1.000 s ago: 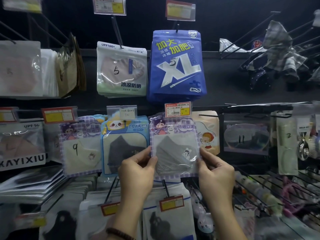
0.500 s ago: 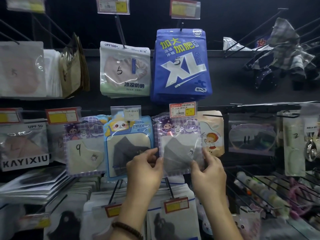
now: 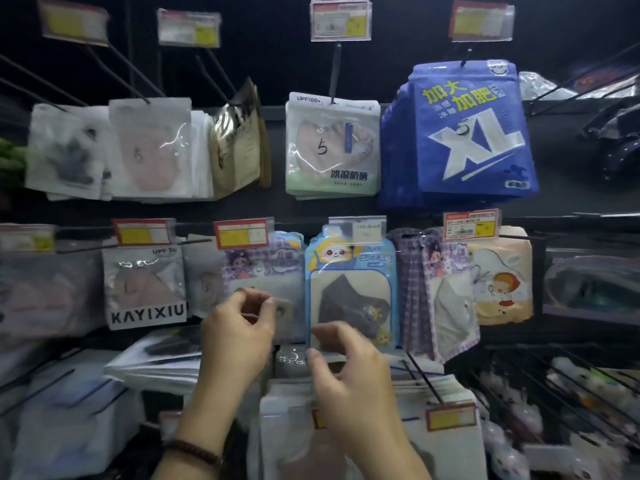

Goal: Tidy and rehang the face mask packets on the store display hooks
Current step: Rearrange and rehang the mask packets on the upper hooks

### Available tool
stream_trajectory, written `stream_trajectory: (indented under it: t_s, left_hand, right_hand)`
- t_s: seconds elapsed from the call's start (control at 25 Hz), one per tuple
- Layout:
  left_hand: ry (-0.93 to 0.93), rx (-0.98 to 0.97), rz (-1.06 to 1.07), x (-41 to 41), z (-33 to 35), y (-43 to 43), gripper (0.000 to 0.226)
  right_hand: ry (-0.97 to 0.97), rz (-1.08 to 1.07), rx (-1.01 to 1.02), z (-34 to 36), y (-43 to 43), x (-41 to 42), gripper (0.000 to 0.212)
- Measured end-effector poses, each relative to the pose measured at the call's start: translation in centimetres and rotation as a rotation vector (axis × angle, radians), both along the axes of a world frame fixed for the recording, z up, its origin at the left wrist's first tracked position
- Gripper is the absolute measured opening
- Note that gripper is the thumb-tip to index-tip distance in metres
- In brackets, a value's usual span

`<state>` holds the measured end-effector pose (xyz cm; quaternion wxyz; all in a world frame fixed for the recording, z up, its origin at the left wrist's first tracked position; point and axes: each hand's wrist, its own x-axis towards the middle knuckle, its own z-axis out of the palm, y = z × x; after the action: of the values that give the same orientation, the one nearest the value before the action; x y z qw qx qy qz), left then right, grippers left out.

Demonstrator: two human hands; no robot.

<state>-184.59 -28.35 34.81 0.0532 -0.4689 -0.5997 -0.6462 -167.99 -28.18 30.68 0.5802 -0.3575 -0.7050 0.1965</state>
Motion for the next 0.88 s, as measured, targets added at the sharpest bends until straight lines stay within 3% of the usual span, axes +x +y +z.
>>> stream_trajectory:
  t_s: [0.08,0.16,0.4,0.52,0.72,0.88]
  left_hand:
    - [0.017,-0.076,-0.002,-2.8,0.3,-0.1,0.003]
    - [0.058,-0.182,0.007,-4.5,0.4,0.0,0.018]
    - [0.133,-0.320,-0.102,-7.1,0.8,1.2,0.063]
    - [0.144,-0.427,-0.131,-8.1,1.5,2.5,0.076]
    - [0.032,-0.377,-0.236,-9.7,1.3,4.6,0.065]
    - [-0.021,-0.332,-0.240,-10.0,1.0,5.1,0.062]
  right_hand:
    - [-0.032,0.127,-0.081,0.6,-0.6,-2.5,0.035]
    - [-0.046,0.187,-0.108,1.2,-0.4,-4.9,0.052]
    - [-0.129,0.111,-0.212,2.4,1.0,-9.3,0.066]
    - [-0.176,0.014,-0.277,2.4,1.6,-10.1,0.075]
    - [-0.120,-0.072,-0.364,2.5,2.6,-10.8,0.092]
    - [-0.098,-0.055,-0.392,2.5,2.8,-11.3,0.090]
